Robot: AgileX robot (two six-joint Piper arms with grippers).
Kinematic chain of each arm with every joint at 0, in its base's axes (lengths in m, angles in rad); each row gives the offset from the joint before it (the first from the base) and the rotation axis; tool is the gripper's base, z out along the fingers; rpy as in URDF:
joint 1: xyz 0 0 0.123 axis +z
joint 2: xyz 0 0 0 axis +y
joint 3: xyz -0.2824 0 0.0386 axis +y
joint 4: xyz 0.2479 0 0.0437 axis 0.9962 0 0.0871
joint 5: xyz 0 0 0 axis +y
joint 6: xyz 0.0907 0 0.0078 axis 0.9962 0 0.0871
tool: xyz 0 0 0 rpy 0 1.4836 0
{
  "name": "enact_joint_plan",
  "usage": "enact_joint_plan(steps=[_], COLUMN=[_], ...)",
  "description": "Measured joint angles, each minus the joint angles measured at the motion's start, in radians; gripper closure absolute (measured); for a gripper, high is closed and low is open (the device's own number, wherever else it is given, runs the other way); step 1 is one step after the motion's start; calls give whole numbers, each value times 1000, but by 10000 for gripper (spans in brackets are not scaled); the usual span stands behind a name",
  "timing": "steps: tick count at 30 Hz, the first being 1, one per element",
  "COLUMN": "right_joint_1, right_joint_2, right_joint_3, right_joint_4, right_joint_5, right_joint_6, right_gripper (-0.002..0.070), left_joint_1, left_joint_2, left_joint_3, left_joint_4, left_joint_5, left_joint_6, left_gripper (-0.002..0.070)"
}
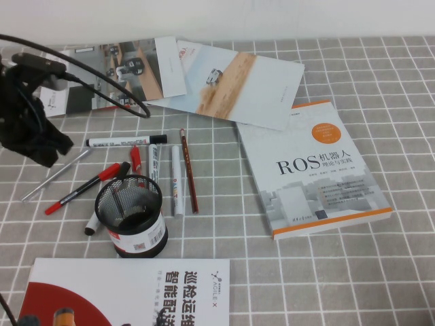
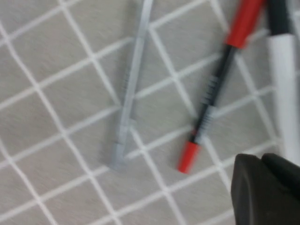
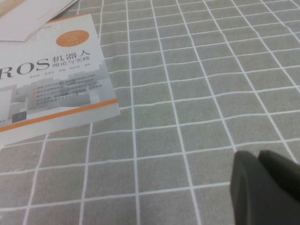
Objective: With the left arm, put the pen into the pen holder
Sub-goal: Pick up the pen on the table
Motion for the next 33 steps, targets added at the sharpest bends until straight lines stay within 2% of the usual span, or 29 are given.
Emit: enact_joint_plan(steps=[8,15,17,20,23,26,33], right_joint_1=[0,0,0,0,0,0,0], right_joint_2=[0,0,0,0,0,0,0], right_joint_3=[0,0,0,0,0,0,0], right_joint_4=[0,0,0,0,0,0,0], right_joint_5=[0,0,0,0,0,0,0], right_joint_6=[0,0,0,0,0,0,0], right_gripper=[691,691,691,691,691,691,691], left_joint_1=[82,90,90,90,90,90,64], left_joint_2=[124,188,206,221,226,226,264], left_joint_3=[-117,-124,-124,-124,-124,-124,-126], left_joint_4=[-14,-40,-40,-38,-17,-3,13], left_joint_5=[40,39,25,-16,-77,-122,-141], left_joint_6=[124,157,159,165,178,229,280], left_gripper=[677,669,627,512,427,399,394])
